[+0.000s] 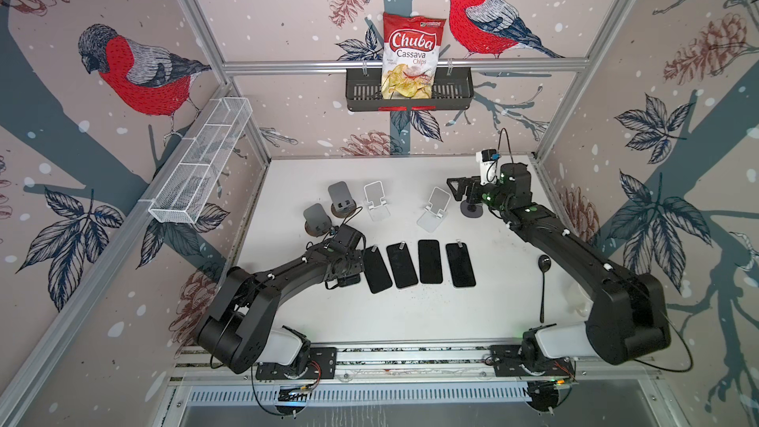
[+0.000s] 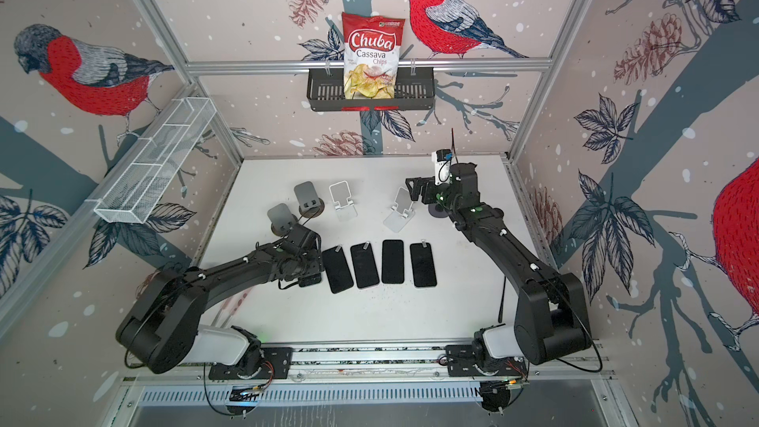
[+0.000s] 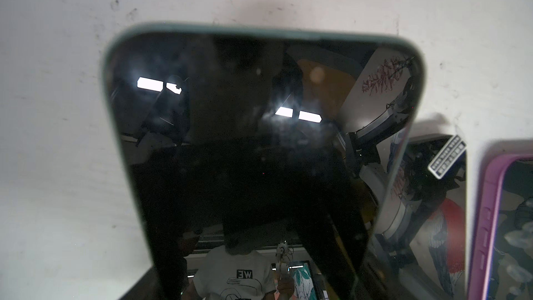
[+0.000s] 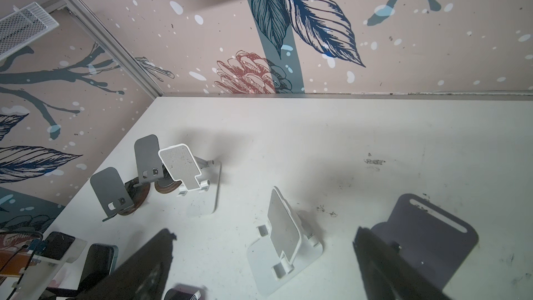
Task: Remove the phone from the phone stand
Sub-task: Place the phone at the middle-left of the table.
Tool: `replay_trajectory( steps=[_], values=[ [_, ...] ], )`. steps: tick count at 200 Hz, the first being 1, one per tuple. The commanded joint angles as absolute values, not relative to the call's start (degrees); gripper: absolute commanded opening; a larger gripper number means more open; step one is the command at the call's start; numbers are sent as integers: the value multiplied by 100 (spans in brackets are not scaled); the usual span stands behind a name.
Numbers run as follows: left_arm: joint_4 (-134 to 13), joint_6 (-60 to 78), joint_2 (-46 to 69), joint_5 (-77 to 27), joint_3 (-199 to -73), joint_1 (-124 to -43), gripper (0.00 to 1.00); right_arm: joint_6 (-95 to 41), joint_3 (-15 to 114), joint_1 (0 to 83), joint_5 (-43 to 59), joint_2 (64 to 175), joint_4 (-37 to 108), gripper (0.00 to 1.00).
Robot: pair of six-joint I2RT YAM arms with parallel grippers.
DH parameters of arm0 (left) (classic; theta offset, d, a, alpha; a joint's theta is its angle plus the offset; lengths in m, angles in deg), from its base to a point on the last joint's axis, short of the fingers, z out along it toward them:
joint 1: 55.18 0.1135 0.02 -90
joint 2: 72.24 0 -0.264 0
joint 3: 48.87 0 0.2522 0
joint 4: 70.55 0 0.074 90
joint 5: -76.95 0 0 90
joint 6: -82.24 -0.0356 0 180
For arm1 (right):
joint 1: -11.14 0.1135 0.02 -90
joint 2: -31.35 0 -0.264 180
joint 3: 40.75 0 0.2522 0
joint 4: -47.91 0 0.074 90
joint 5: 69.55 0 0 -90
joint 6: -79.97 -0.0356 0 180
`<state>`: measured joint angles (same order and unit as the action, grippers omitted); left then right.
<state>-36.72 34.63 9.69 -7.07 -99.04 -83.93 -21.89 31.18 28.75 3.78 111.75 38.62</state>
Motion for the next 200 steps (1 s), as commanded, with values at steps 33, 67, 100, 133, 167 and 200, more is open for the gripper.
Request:
replay_trajectory(
  steps=[33, 67, 100, 133, 167, 200],
  values=[
    [-2900, 3667, 1191, -1963, -9761, -8400, 82, -2115, 3120, 2875, 426, 11133, 4017, 99],
    [-2902, 3655, 1213, -1935, -9761, -8401, 82, -2112, 3122, 2875, 422, 11149, 4022, 99],
    [-2872, 3662, 1144, -1877, -9812, -8401, 83, -2120, 3131, 2873, 401, 11176, 4021, 99],
    [-2680, 3629, 890, -1629, -9927, -8396, 89, -2146, 3146, 2873, 438, 11203, 4008, 99],
    [-2335, 3557, 448, -1256, -10132, -8401, 96, -2246, 3220, 2873, 585, 11298, 3933, 99],
    [-2210, 3544, -81, -934, -10369, -8401, 96, -2363, 3337, 2859, 749, 11422, 3783, 99]
  ],
)
